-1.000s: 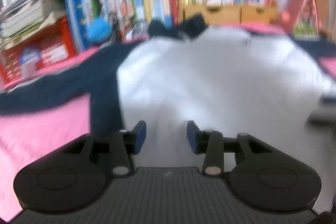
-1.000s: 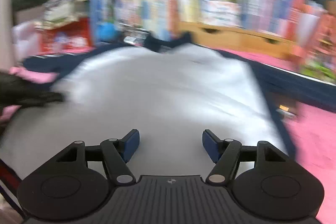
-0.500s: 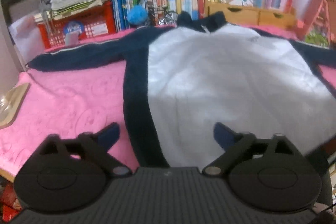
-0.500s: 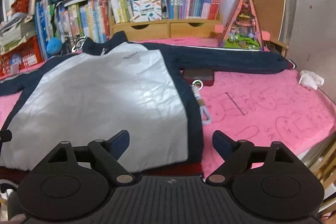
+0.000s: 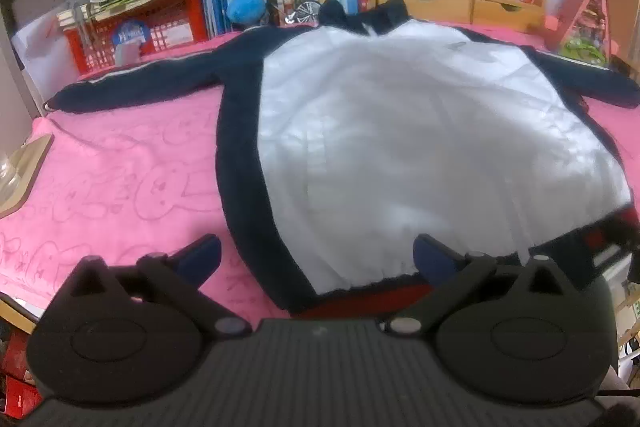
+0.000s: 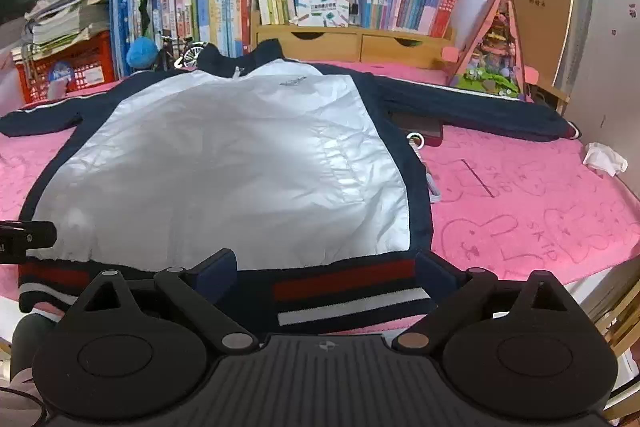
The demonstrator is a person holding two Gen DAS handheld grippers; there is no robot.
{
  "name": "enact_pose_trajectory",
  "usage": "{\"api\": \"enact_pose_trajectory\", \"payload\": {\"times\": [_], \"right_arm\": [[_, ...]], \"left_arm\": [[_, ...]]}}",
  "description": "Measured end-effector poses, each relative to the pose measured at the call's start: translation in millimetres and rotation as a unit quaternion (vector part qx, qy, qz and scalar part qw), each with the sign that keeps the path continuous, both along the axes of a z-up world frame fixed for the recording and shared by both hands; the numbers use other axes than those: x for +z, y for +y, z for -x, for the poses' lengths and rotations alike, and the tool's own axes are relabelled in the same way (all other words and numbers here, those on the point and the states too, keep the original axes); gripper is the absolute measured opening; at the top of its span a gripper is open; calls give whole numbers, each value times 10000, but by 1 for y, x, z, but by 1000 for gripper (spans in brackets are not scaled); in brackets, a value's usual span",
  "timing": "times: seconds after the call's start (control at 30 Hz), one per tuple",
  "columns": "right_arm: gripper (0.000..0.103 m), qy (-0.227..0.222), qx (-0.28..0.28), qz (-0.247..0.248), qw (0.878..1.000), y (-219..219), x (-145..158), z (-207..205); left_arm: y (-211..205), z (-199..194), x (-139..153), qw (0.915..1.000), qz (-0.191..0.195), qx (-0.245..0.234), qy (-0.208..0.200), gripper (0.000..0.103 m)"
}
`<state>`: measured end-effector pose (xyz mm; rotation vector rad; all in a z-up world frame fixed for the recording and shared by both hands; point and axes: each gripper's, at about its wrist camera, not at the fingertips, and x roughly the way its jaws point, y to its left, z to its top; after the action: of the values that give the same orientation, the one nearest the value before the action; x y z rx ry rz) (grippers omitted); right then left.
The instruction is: Fold clothes
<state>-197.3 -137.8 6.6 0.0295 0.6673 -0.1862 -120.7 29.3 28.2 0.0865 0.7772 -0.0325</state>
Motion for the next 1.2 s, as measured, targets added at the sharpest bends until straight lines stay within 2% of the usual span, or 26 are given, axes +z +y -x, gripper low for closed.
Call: {"api": "enact_pose_trajectory", "payload": {"times": [0.33,1.2], "right_arm": [[97,-55,236,88,9997,4,3,4],[97,143,257,62,9995,1,-3,-11]], "left_arm": [[-1,3,-1,9999,37,-85,39,103],[-8,-12,-10,9995,-74,-130,293,103]]}}
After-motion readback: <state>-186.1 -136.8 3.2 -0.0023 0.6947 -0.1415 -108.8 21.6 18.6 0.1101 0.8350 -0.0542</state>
